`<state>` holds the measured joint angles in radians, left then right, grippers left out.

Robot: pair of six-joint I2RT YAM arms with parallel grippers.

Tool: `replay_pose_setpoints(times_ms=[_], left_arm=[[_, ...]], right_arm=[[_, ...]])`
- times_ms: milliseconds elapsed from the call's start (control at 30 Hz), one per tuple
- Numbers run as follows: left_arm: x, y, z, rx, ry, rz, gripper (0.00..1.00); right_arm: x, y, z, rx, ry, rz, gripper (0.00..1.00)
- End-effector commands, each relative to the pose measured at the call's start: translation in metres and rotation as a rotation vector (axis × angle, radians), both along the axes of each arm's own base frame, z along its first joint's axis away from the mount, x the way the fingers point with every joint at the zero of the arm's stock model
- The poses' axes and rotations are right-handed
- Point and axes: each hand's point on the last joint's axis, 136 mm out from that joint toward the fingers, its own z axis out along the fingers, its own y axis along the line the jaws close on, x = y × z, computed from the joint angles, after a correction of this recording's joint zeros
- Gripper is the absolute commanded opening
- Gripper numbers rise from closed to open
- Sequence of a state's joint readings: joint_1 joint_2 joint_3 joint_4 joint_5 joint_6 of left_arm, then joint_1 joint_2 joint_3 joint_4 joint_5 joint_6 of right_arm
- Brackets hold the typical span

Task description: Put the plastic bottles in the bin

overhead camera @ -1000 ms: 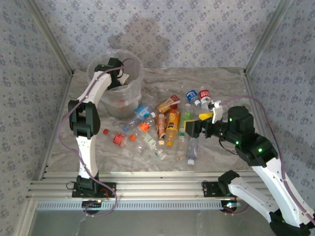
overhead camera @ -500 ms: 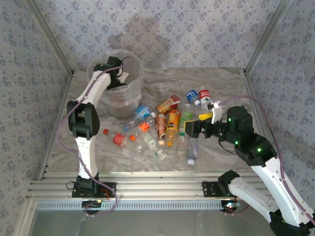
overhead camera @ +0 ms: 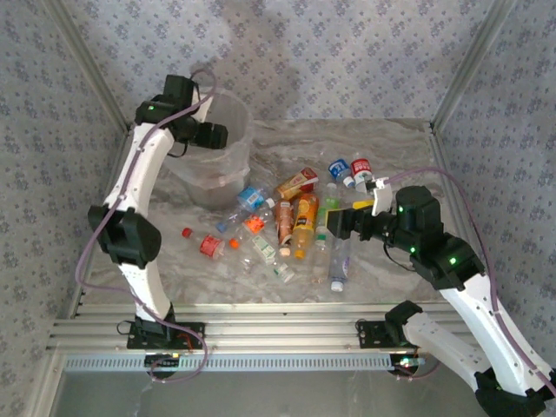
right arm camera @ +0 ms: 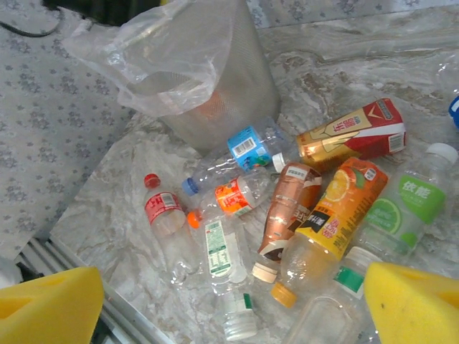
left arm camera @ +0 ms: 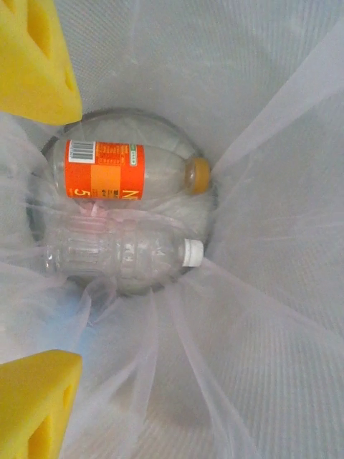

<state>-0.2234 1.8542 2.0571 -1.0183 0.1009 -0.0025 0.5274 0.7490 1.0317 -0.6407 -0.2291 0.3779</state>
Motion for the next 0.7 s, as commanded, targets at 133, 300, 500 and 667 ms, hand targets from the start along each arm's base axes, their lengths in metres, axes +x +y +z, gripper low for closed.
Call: replay_pose_setpoints(times_ms=[133, 300, 500, 667], left_arm=[[-0.034, -0.015, 0.050, -0.171, -0.111, -0.035, 0.82], [-0.066, -0.031, 0.073, -0.289, -0.192, -0.115, 0.84], [-0.123, -0.079, 0.098, -0.493, -0.257, -0.365, 0.90], [-0.169, -0.116, 0.100, -0.544, -0.287, -0.543, 0.99]], right_arm=[[0.012, -0.012, -0.024, -0.070, 0.051, -0.080, 0.89], [0.021, -0.019, -0.042, -0.111, 0.107, -0.135, 0.85], [0.028, -0.043, -0.074, -0.180, 0.224, -0.287, 0.82], [0.024, -0.049, -0.103, -0.200, 0.317, -0.331, 0.80]])
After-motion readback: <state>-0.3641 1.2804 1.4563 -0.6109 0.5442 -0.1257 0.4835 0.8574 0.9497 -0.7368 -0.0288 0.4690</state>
